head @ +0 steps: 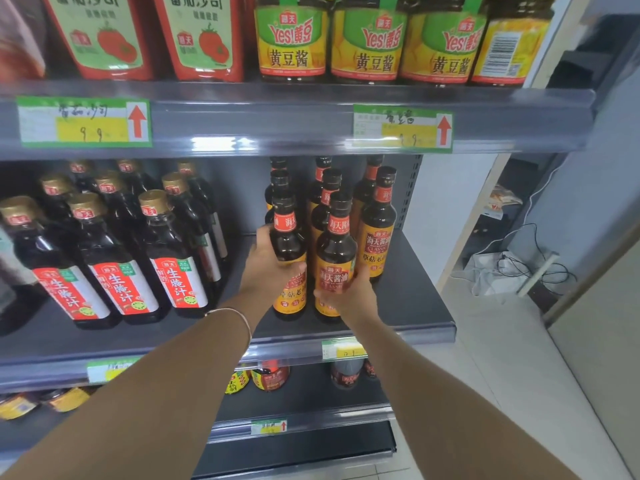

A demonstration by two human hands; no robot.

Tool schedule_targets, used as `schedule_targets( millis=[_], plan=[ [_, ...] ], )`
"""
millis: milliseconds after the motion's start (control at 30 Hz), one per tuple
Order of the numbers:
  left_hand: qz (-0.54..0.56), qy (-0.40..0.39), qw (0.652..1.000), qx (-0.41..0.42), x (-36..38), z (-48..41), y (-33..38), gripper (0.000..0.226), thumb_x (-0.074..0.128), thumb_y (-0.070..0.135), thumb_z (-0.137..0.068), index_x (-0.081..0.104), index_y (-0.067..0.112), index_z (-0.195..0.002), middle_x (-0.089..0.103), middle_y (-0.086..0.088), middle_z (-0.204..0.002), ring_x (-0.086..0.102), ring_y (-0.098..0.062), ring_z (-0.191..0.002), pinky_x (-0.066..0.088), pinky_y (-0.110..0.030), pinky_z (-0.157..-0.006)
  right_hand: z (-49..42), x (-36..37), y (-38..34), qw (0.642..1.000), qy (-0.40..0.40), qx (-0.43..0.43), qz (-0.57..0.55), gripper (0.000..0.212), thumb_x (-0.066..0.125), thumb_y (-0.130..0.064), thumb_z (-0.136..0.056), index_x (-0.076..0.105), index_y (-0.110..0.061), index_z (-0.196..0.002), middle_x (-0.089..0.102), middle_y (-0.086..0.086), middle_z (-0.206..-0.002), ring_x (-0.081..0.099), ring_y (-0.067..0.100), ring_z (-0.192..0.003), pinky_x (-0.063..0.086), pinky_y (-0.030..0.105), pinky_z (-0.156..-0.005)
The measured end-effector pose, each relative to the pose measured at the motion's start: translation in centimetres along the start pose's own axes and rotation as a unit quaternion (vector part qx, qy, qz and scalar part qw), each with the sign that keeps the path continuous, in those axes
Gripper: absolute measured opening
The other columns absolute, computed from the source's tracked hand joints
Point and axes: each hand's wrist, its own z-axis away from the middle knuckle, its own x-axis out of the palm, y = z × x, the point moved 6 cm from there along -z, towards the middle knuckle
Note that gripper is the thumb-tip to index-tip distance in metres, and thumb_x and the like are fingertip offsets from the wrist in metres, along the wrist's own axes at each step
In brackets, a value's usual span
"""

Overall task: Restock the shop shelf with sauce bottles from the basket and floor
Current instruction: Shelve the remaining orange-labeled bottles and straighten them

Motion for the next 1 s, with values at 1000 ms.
schedule_targets(
  millis=[1000],
  plan=[
    [-0.008, -0.025, 0.999, -0.029, -0.1, 0.8, -1.8, 0.084, 0.071, 0.002, -0.072, 0.023, 0.026, -0.137, 0.056, -0.007, -0.126, 0.053, -0.029, -0.117, 0.045, -0.049, -0.097, -0.7, -0.1, 0.9, 0.996, -0.019, 0.006, 0.088, 0.076, 0.078, -0.026, -0.073, 0.032, -0.018, -0.133, 0.056, 0.005, -0.127, 0.055, 0.027, -0.117, 0.045, 0.041, -0.096]
  ],
)
